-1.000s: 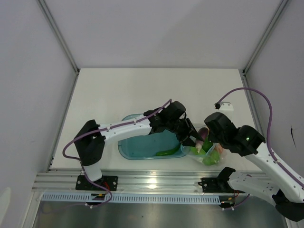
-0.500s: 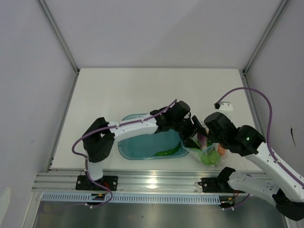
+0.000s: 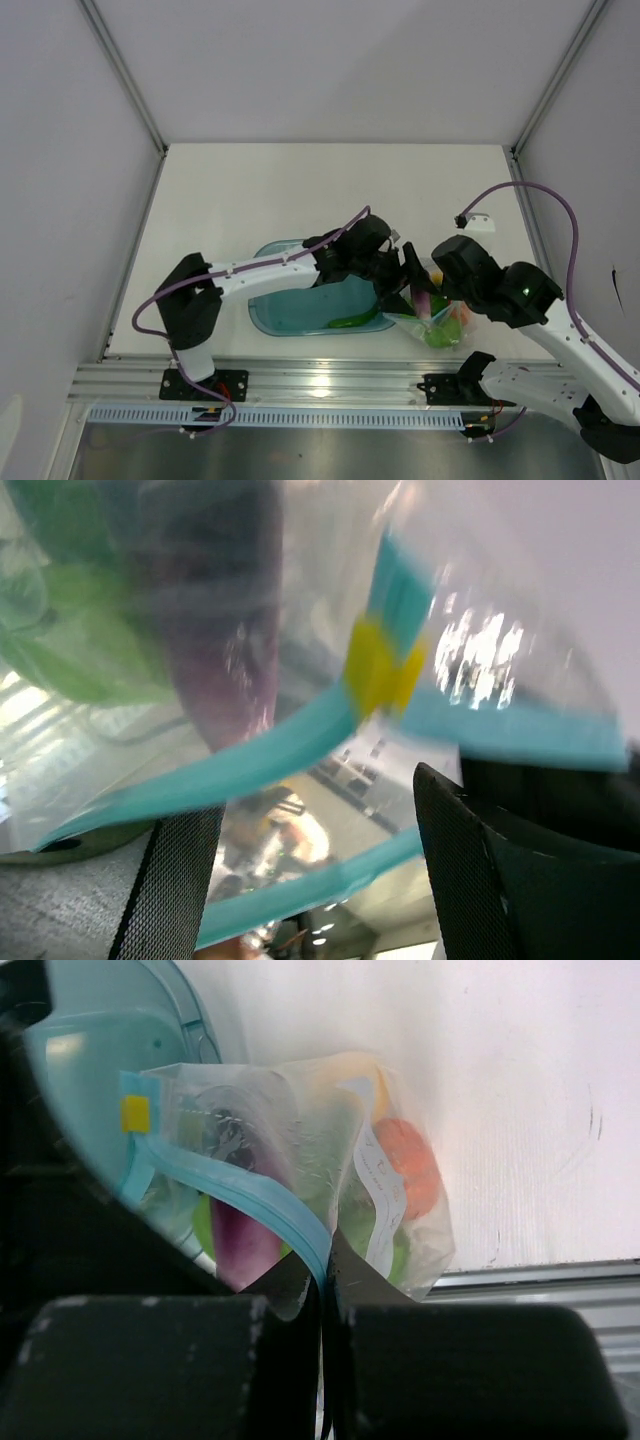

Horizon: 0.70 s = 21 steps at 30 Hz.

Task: Place the food in the zip-top bag and seal the zipper
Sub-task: Place the fake vegetable in the zipper food storage bag.

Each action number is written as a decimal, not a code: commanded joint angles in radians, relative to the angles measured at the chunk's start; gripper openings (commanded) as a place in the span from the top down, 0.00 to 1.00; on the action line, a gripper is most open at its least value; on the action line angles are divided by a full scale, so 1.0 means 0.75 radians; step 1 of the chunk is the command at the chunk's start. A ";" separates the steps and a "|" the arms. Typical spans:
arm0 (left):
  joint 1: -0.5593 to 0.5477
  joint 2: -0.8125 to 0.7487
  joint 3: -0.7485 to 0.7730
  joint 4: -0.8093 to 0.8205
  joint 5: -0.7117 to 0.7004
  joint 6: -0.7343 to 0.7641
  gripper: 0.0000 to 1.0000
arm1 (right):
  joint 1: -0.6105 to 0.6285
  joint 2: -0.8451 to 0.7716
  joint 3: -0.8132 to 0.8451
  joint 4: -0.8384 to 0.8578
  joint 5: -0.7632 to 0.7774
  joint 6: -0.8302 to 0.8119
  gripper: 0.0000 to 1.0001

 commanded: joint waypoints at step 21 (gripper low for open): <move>-0.020 -0.919 -0.420 -0.116 -0.650 1.006 0.01 | -0.057 -0.070 0.092 -0.150 0.084 0.127 1.00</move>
